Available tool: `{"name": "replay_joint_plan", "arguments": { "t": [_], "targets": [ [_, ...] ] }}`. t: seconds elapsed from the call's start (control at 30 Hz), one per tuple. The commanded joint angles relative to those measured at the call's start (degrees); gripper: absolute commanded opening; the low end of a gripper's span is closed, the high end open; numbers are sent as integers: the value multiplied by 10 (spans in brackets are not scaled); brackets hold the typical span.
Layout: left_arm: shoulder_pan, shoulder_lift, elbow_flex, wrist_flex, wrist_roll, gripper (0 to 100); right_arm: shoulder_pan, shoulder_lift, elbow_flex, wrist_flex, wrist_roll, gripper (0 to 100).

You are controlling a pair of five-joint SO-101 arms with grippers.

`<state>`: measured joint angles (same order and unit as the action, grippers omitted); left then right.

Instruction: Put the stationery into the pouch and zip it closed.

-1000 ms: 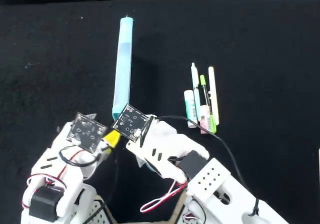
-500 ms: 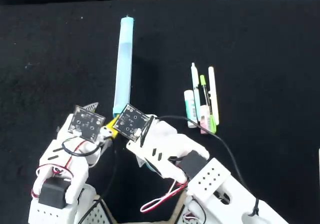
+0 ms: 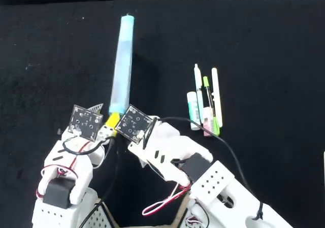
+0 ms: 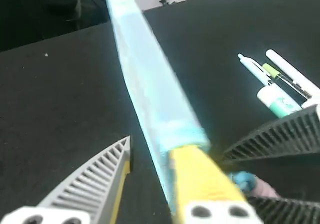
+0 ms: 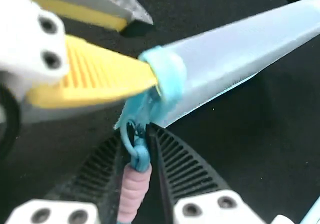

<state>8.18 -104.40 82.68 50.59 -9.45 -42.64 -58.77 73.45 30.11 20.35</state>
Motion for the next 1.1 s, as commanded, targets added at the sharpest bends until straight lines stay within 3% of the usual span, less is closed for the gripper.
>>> {"name": "replay_joint_plan", "arguments": {
  "t": [0.0, 0.37, 0.5, 0.77, 1.07],
  "targets": [
    [-2, -2, -2, -25, 6, 29, -4, -7, 6, -5, 0, 11],
    [-8, -2, -6, -28, 9, 30, -4, -7, 28, -2, 2, 11],
    [-23, -2, -7, -29, 65, 30, -4, -7, 26, 32, 2, 11],
    [-135, -2, -18, -51, 165, 30, 18, -7, 14, 46, 3, 11],
    [-141, -2, -20, -46, 171, 30, 47, -8, 0, 47, 2, 11]
  ]
}}
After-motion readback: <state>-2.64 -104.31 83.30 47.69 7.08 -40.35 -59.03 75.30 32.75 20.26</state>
